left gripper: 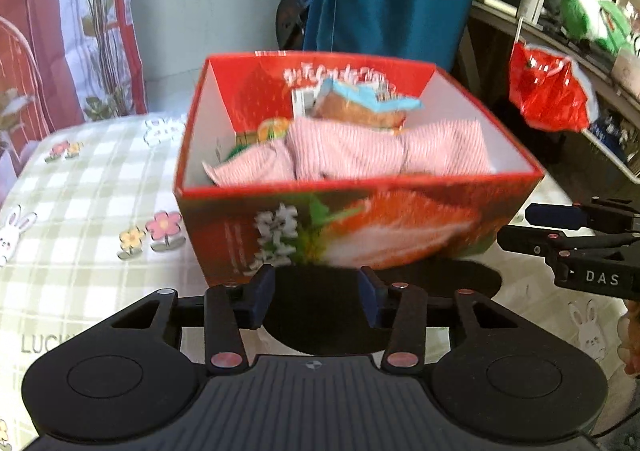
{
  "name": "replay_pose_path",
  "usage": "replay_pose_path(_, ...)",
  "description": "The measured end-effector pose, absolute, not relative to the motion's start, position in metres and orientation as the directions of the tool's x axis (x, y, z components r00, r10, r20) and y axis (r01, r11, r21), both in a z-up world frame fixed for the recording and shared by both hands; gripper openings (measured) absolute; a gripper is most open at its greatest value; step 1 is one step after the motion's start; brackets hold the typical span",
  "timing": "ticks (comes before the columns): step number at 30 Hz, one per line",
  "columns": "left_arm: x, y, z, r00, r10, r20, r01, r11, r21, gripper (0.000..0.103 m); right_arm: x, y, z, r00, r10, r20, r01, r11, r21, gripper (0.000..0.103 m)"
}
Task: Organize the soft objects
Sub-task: 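Open the right tool and withdraw it from the box, then grasp the black eye mask beside the box with the right tool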
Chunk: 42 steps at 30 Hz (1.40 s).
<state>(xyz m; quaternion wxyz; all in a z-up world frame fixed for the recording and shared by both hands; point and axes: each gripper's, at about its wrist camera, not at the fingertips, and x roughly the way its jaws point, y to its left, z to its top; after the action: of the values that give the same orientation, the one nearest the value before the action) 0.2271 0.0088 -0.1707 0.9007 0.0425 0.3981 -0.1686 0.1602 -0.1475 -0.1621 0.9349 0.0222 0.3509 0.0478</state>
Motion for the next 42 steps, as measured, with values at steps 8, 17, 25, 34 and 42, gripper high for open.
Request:
replay_pose_path(8, 0.24, 0.011, -0.205, 0.627, -0.215, -0.749, 0.288, 0.957, -0.034, 0.043, 0.169, -0.128, -0.197, 0.734, 0.104, -0.671, -0.08, 0.995, 0.067, 0.044)
replay_pose_path(17, 0.224, 0.013, -0.223, 0.626, -0.245, -0.74, 0.317, 0.947, -0.046, 0.042, 0.171, -0.116, -0.231, 0.703, 0.138, -0.698, -0.072, 0.99, 0.123, 0.042)
replay_pose_path(25, 0.184, 0.016, -0.234, 0.686, -0.245, -0.685, 0.274, 0.959, -0.069, 0.044, 0.133, -0.113, -0.247, 0.758, 0.136, -0.638, -0.101, 0.991, 0.091, 0.042)
replay_pose_path(34, 0.168, 0.02, -0.241, 0.716, -0.247, -0.653, 0.26, 0.962, -0.079, 0.049, 0.108, -0.123, -0.254, 0.807, 0.132, -0.576, -0.125, 0.991, 0.052, 0.054)
replay_pose_path(42, 0.173, 0.028, -0.246, 0.704, -0.262, -0.661, 0.241, 0.962, -0.125, 0.055, 0.106, -0.133, -0.26, 0.809, 0.134, -0.572, -0.102, 0.991, 0.086, 0.064)
